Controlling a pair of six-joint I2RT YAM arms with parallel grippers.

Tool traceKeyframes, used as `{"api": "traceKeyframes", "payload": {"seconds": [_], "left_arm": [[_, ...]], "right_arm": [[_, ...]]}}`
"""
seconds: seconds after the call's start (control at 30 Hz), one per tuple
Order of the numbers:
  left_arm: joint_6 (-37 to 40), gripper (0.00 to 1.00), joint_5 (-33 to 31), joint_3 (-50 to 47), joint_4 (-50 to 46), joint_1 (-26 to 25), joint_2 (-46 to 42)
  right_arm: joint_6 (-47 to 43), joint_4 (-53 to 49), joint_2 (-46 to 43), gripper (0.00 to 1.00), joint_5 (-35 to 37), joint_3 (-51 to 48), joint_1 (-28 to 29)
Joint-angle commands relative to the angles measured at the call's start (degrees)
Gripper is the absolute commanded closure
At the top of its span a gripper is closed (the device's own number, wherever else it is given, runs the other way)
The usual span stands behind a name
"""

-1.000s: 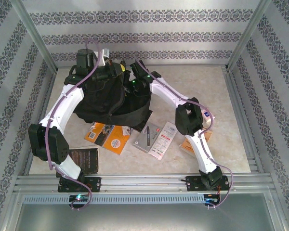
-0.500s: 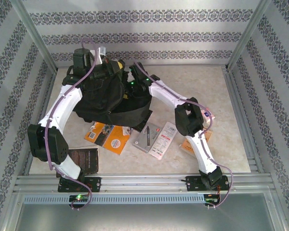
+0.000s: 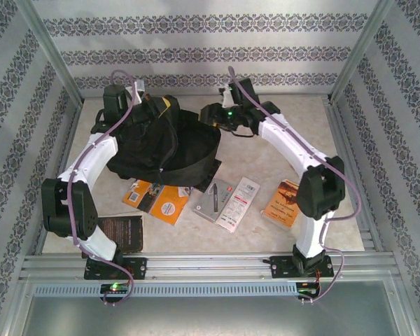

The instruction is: Pack the student bag

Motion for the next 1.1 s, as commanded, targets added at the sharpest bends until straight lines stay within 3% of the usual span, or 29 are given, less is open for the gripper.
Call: {"api": "traceKeyframes", "payload": {"seconds": [0.0,0.2,0.3,0.37,0.4,0.47,0.57,0.73,1.07], "left_arm": [[-4.1,1.00,0.4,-3.1,9.1,-0.9,-1.4],[-7.4,1.00,-0.5,-9.6,16.3,-3.5,-1.6],[-9.3,1.00,0.1,-11.4,19.0,-4.1,-1.1],[-11.5,1.00,1.0,-11.8,21.8,-4.0,-0.9],[-11.6,1.00,1.5,-11.6,21.7,-3.9,-0.8],[-11.2,1.00,1.7,-11.2,21.1,-4.0,-1.1],[-11.2,1.00,1.7,-11.6,21.2,-4.0,-1.6],[-11.4,1.00,2.2,-11.6,21.8,-4.0,-1.8],[-11.7,1.00,2.6,-11.7,22.4,-4.0,-2.1]], "right_arm": [[-3.7,-11.6,-4.0,0.40,17.2,-3.6,-5.1],[4.2,-9.3,-11.1,0.33,26.3,-21.4,-18.8],[7.6,-3.9,-12.4,0.31,23.0,-29.2,-27.3],[5.1,-3.5,-10.4,0.27,23.8,-29.2,-30.0],[3.1,-4.3,-8.7,0.21,25.2,-28.1,-30.7],[0.0,-5.2,-5.8,0.17,26.7,-26.0,-31.9],[-3.2,-2.7,-3.1,0.09,24.5,-25.6,-33.6],[-4.6,-2.7,2.3,0.07,15.5,-23.2,-35.9],[1.7,-0.3,-1.9,0.06,9.8,-29.4,-36.2]]}}
